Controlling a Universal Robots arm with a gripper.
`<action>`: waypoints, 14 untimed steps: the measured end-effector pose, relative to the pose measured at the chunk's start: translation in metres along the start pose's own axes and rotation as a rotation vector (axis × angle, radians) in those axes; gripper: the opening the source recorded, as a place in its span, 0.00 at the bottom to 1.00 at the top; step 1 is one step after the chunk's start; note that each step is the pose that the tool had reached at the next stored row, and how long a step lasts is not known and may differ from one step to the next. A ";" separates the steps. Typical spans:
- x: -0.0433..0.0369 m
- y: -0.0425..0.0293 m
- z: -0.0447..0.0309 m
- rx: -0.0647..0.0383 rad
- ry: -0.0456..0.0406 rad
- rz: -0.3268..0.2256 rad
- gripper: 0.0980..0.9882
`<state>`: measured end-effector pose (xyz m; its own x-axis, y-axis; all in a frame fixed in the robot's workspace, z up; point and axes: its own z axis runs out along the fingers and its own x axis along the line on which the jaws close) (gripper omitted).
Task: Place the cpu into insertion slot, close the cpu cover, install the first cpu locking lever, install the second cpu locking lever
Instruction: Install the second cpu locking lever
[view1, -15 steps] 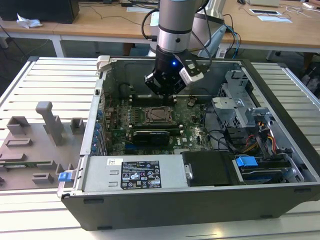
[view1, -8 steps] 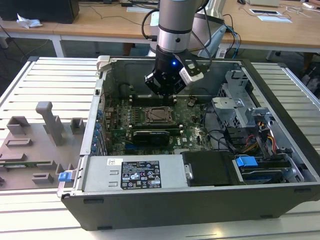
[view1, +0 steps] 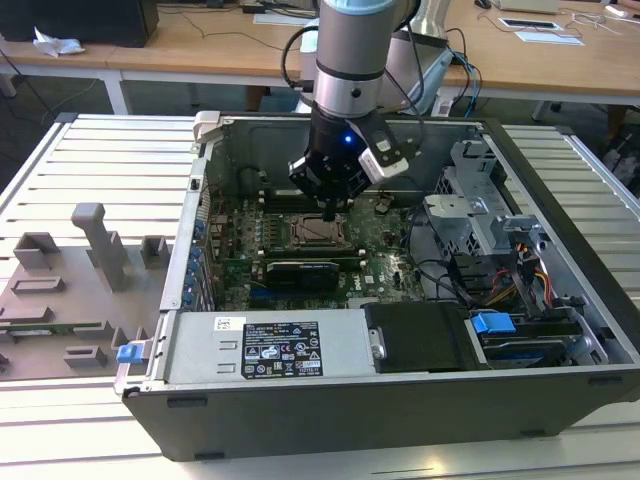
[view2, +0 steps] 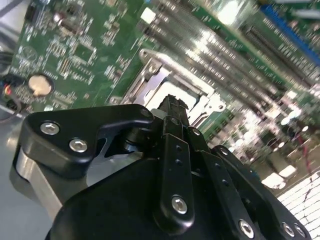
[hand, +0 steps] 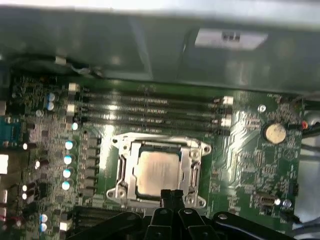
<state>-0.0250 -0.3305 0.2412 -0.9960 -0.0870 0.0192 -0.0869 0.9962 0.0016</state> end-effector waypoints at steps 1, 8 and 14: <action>0.0008 -0.0044 0.0010 -0.003 -0.0003 0.000 0.01; 0.0087 -0.0360 0.0050 -0.085 -0.0075 -0.002 0.01; 0.0264 -0.0502 0.0112 -0.139 -0.0122 -0.003 0.01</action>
<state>-0.0471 -0.3828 0.2304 -0.9960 -0.0886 0.0068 -0.0868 0.9863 0.1406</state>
